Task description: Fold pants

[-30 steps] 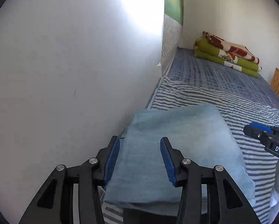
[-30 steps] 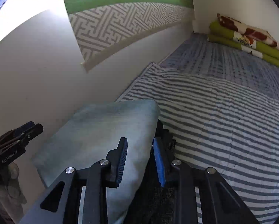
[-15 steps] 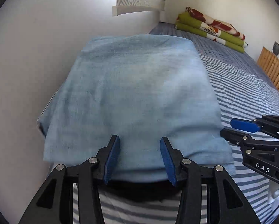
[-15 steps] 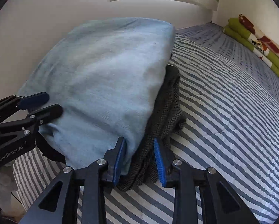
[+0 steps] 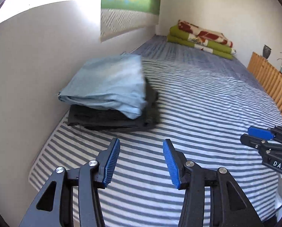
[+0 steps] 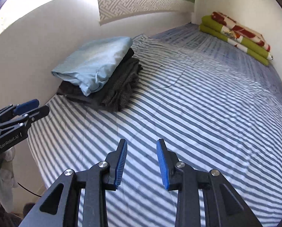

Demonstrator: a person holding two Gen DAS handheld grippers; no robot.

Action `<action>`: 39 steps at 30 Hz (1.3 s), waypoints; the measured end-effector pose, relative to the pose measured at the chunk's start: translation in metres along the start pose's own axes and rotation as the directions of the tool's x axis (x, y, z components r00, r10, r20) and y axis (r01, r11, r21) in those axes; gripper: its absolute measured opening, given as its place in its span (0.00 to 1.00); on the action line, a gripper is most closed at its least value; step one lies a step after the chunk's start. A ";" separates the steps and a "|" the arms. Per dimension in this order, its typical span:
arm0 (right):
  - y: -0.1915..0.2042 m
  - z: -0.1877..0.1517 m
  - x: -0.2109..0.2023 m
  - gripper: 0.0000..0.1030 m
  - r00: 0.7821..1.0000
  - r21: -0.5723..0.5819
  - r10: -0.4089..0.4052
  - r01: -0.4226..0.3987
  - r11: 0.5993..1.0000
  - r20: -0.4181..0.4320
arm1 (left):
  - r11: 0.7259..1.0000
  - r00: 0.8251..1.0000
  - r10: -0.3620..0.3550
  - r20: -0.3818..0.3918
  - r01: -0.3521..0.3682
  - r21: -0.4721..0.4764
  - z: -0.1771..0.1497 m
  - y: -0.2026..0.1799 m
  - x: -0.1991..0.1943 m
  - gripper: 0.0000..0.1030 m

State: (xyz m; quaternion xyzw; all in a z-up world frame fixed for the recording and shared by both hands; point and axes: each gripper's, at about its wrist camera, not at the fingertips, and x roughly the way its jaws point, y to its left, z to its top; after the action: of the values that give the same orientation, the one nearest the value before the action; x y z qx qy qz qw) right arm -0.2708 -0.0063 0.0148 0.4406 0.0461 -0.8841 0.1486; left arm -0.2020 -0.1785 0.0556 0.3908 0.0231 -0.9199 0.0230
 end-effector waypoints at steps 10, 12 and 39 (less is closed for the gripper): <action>-0.029 -0.084 -0.137 0.33 0.991 0.015 0.013 -0.015 1.000 0.130 | 0.997 0.991 -0.012 0.133 0.002 0.075 -0.040 -0.105 -0.176 0.65; -0.031 -0.102 -0.155 0.35 0.988 0.028 0.016 -0.021 0.999 0.154 | 0.998 0.987 -0.015 0.159 0.004 0.066 -0.055 -0.118 -0.203 0.73; -0.029 -0.214 -0.219 0.67 0.968 0.150 -0.135 0.104 0.983 0.210 | 1.000 0.990 0.015 0.141 -0.012 -0.022 -0.144 -0.133 -0.277 0.96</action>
State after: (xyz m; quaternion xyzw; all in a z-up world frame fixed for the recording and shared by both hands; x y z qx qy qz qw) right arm 0.0089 0.1160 0.0570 0.3462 -0.0051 -0.9357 0.0682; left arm 0.0851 -0.0308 0.1586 0.3247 0.0286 -0.9447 0.0350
